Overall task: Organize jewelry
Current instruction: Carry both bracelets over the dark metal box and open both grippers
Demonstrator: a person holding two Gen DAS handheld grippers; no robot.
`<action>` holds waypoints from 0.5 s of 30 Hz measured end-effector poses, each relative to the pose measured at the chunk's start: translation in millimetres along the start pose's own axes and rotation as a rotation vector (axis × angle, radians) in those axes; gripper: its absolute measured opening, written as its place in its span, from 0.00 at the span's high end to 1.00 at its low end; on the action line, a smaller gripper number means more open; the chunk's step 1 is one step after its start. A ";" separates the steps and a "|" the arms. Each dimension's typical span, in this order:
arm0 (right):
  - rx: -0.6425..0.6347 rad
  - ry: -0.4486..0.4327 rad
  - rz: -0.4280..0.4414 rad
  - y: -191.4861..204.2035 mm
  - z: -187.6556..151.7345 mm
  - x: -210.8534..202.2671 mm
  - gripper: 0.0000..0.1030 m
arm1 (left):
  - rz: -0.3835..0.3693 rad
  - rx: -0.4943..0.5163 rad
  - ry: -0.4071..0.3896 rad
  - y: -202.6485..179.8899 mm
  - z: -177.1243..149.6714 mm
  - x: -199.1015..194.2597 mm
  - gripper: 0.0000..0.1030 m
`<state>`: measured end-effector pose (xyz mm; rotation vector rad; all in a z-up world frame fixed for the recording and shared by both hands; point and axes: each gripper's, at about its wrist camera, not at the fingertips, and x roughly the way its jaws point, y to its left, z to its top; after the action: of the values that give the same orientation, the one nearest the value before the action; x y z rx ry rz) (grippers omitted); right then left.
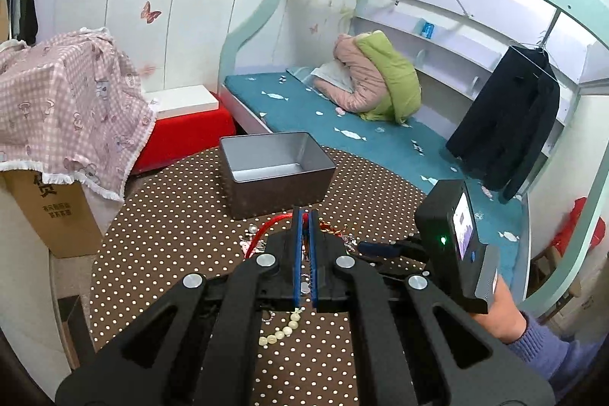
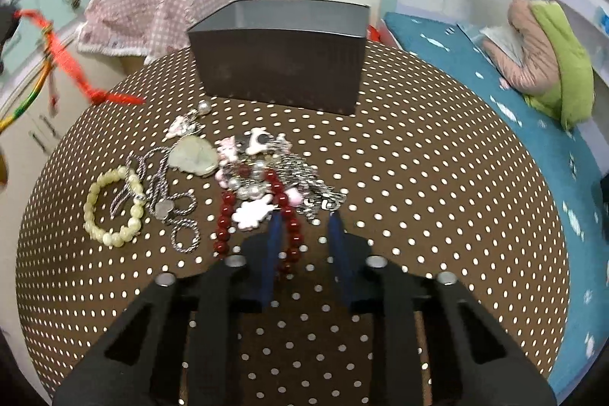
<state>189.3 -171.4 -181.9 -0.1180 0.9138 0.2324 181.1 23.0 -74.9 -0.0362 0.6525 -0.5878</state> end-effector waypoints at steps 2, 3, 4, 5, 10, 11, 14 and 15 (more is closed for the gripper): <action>0.001 -0.001 0.020 0.0 -1.3 -1.4 0.94 | -0.001 -0.009 0.008 1.9 -0.6 -0.7 0.97; -0.001 -0.007 0.022 0.7 -1.9 -3.9 0.94 | -0.003 -0.009 0.010 2.9 -1.6 -0.7 0.97; -0.005 -0.017 0.023 1.6 -2.1 -8.3 0.94 | 0.001 -0.007 0.014 3.1 -1.8 0.4 0.97; -0.004 -0.029 0.028 2.0 -1.8 -14.1 0.94 | 0.008 -0.003 0.018 3.6 -2.0 1.5 0.97; -0.017 -0.114 0.056 4.5 9.9 -53.7 0.94 | 0.015 0.004 0.030 3.9 0.9 8.2 0.97; -0.023 -0.131 0.063 5.0 14.8 -63.0 0.94 | 0.014 0.006 0.032 4.1 3.1 10.4 0.97; -0.029 -0.159 0.077 3.7 27.0 -76.4 0.94 | 0.014 0.017 0.038 3.1 9.5 16.9 0.97; -0.026 -0.169 0.088 2.5 32.1 -80.4 0.94 | 0.012 0.021 0.038 2.6 12.4 19.1 0.97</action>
<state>166.1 -174.5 -98.5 -0.0807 0.7483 0.3305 201.8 13.3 -76.3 -0.0013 0.6830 -0.5849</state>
